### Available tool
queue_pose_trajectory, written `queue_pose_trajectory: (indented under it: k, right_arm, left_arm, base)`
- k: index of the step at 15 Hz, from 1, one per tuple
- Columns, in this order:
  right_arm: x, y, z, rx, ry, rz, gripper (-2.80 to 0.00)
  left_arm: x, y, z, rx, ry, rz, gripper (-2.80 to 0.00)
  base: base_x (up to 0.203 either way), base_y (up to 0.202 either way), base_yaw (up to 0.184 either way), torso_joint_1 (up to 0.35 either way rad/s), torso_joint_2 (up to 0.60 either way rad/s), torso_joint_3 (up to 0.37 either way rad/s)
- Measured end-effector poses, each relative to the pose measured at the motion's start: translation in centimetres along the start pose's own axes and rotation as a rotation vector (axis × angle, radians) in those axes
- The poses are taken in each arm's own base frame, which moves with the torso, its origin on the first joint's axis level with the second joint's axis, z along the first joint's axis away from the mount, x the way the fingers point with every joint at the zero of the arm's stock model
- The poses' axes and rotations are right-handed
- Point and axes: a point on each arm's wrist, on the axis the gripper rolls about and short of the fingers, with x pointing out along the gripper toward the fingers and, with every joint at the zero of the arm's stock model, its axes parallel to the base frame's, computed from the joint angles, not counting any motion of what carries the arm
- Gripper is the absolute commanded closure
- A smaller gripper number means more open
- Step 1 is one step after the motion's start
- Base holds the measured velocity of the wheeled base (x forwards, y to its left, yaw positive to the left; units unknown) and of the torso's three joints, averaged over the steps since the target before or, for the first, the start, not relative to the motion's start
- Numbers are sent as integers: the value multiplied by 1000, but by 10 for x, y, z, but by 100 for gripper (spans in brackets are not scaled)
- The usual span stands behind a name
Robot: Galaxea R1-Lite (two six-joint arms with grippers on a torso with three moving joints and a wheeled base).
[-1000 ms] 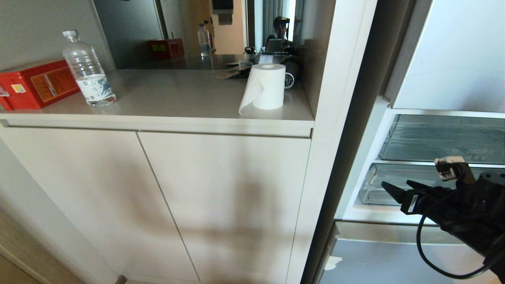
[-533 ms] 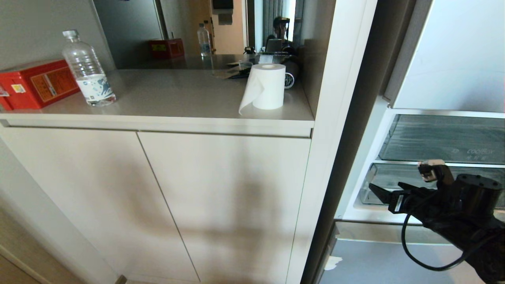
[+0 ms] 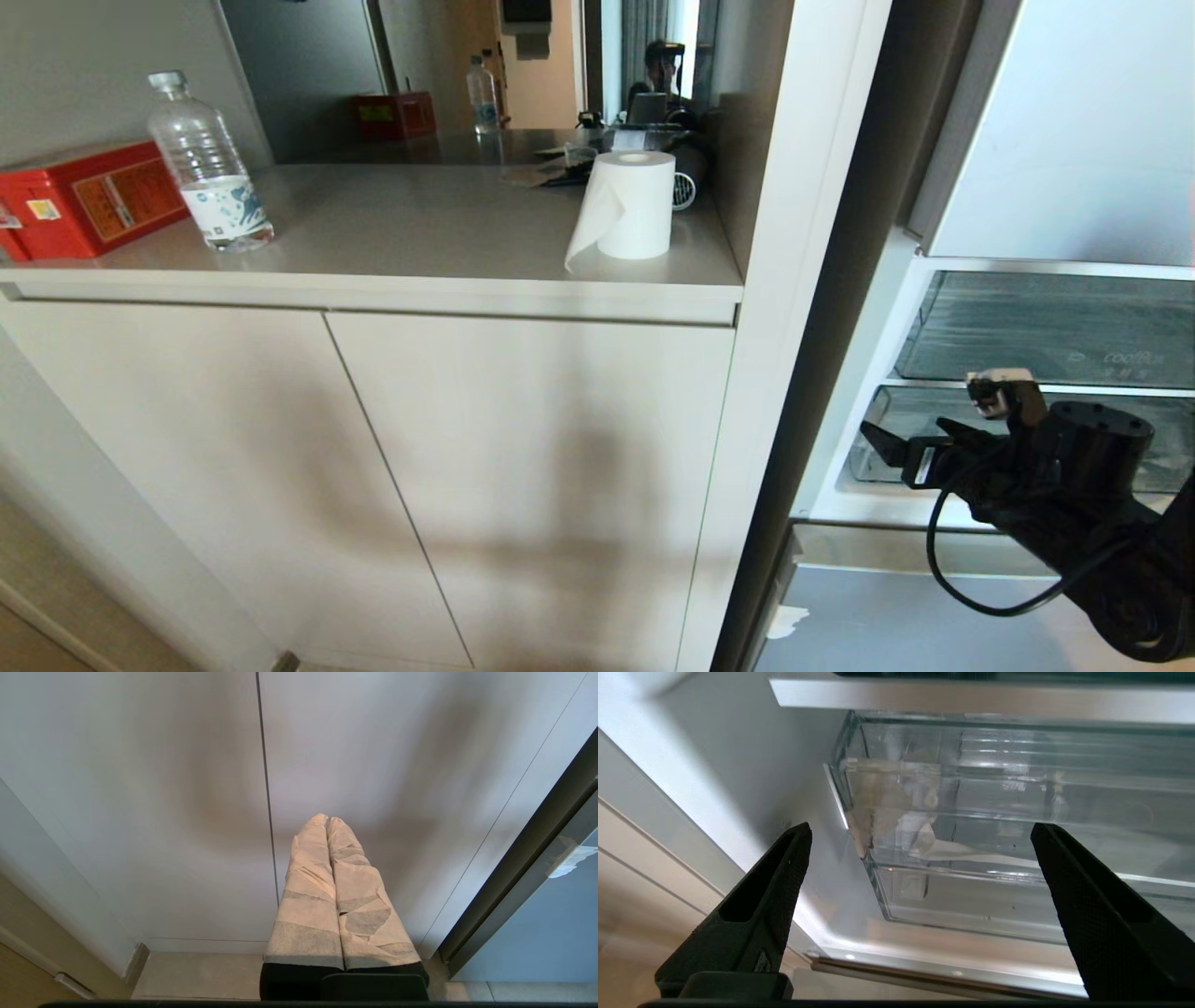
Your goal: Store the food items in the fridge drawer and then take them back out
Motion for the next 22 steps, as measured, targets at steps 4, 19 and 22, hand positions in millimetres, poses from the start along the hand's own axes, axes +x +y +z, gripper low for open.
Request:
queue_pose_trajectory:
  k: [4, 19, 22]
  right_arm:
    - [8, 10, 0, -4, -11, -8, 0]
    - [-1, 35, -3, -2, 11, 69, 0]
    - [-31, 34, -8, 2, 61, 79, 0]
  left_arm:
    - [0, 0, 0, 0, 0, 0, 0]
    - [0, 0, 0, 0, 0, 0, 0]
    - [0, 0, 0, 0, 0, 0, 0]
  base:
    - [0, 0, 0, 0, 0, 0]
    - [0, 0, 0, 0, 0, 0]
    - [0, 0, 0, 0, 0, 0]
